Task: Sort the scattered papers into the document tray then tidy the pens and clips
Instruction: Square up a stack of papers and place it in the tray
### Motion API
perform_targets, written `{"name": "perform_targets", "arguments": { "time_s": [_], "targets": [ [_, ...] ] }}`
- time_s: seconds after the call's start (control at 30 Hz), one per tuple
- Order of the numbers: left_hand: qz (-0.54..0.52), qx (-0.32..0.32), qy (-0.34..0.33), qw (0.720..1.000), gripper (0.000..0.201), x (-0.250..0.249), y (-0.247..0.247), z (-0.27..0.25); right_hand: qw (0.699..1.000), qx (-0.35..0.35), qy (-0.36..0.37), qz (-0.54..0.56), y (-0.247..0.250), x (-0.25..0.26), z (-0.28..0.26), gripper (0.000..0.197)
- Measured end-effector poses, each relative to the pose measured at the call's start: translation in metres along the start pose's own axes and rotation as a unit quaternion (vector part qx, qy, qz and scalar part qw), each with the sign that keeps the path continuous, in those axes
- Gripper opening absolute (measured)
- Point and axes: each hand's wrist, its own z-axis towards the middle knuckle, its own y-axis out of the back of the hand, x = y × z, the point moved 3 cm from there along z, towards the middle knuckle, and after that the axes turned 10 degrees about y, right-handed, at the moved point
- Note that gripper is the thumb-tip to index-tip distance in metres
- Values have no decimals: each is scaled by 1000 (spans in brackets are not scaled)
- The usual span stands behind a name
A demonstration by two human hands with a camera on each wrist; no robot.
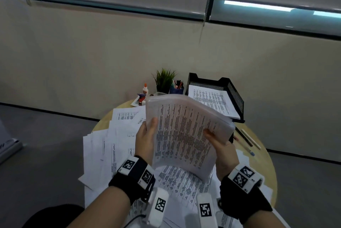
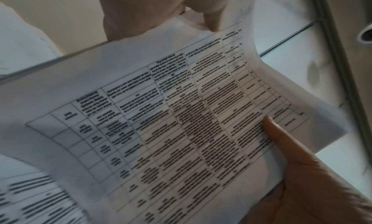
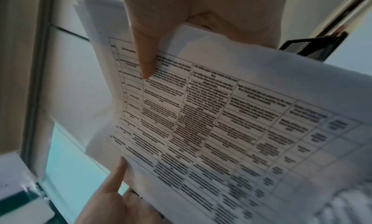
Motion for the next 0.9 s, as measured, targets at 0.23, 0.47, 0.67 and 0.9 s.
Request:
{"name": "perform_targets", "arguments": {
  "time_s": [0.23,0.47,0.67,0.9],
  "targets": [
    [56,13,-10,998,46,6,9,4,977,15,196,-85,3,26,-10,53],
    [88,30,-15,996,23,1,12,6,822,52,464,-324,0,67,-12,79],
    [57,34,9,998,36,2,16,8,750,111,503,-415,3,72,-10,40],
    [79,25,-13,997,36,-3,15,10,766,115,508,-377,4,79,-9,28]
  ]
}}
